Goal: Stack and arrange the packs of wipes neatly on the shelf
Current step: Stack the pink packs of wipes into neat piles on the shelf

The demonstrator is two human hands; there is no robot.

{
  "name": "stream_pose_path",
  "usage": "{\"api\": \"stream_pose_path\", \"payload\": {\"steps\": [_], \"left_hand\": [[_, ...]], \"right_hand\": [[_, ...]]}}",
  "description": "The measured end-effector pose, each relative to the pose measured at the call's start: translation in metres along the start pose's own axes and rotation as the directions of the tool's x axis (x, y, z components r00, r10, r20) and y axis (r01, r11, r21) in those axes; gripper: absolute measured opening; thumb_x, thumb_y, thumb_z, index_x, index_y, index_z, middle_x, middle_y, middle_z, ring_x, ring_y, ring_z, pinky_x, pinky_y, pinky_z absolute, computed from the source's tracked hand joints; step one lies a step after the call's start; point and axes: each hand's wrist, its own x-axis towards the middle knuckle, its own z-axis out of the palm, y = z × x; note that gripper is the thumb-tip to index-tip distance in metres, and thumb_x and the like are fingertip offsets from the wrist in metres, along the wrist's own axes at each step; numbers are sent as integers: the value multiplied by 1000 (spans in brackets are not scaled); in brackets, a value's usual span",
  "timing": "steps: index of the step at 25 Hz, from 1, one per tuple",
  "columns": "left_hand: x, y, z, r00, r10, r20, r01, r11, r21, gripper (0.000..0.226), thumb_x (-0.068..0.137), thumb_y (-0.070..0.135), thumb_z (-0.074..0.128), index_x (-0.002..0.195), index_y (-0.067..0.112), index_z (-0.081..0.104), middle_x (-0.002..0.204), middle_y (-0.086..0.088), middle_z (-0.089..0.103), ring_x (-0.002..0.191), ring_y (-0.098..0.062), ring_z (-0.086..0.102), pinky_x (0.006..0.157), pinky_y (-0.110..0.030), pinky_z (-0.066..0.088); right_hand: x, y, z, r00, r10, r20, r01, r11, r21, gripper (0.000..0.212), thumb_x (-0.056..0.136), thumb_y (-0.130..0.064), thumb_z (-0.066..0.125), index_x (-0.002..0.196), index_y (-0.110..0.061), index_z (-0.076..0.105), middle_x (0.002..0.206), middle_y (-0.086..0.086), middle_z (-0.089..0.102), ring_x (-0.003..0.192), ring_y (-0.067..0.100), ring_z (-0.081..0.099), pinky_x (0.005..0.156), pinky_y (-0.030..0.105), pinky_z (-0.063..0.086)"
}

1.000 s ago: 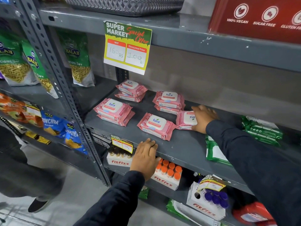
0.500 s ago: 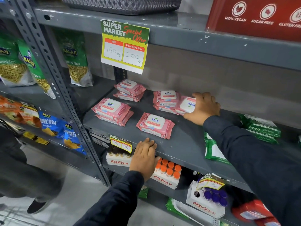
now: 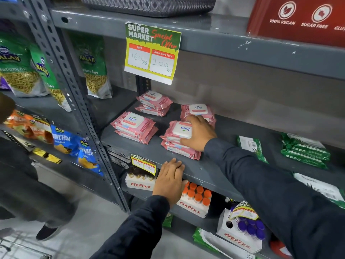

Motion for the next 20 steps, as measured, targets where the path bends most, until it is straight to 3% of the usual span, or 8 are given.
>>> {"api": "stream_pose_path", "payload": {"steps": [4,7,12,16,18,20], "left_hand": [[1,0,-4,1000,-4,6,4,1000,6,45,80,26,71,115,1,59,120,-14,62,121,-34,51,106,-50,35],[0,1,-6,1000,-17,17,17,1000,6,45,80,26,70,116,1,59,122,-14,61,123,-33,50,107,-50,33],[-1,1,-5,1000,-24,14,24,1000,12,46,80,27,71,116,1,59,122,-15,61,122,-34,50,106,-50,32],[0,2,-5,1000,-23,17,23,1000,-2,46,79,27,72,115,0,60,120,-15,62,121,-34,51,105,-51,34],[0,2,-6,999,-20,26,20,1000,2,46,80,27,72,115,0,60,120,-16,62,122,-34,51,106,-51,35],[0,2,-8,999,-26,42,26,1000,8,46,82,27,70,117,0,59,122,-15,61,123,-34,49,107,-50,32]], "right_hand": [[-2,1,8,999,14,34,-14,1000,-5,87,61,-51,74,135,-25,37,137,7,43,122,29,45,98,44,43],[1,1,-2,990,13,143,-8,999,-41,101,60,-56,74,143,-26,25,145,9,34,131,31,38,102,49,40],[1,7,-24,964,-64,257,107,982,-157,109,59,-52,74,146,-27,13,146,11,32,129,33,41,97,50,45],[-3,0,-23,980,67,190,-25,976,-214,119,54,-78,63,147,-30,8,151,7,25,127,35,44,93,48,47],[-1,-6,-21,979,103,175,-63,973,-221,112,60,-82,54,147,-28,10,151,9,26,127,37,45,91,46,46],[4,-12,-25,986,54,156,-19,975,-219,86,72,-65,53,142,-25,23,144,11,36,120,37,49,85,44,46]]}}
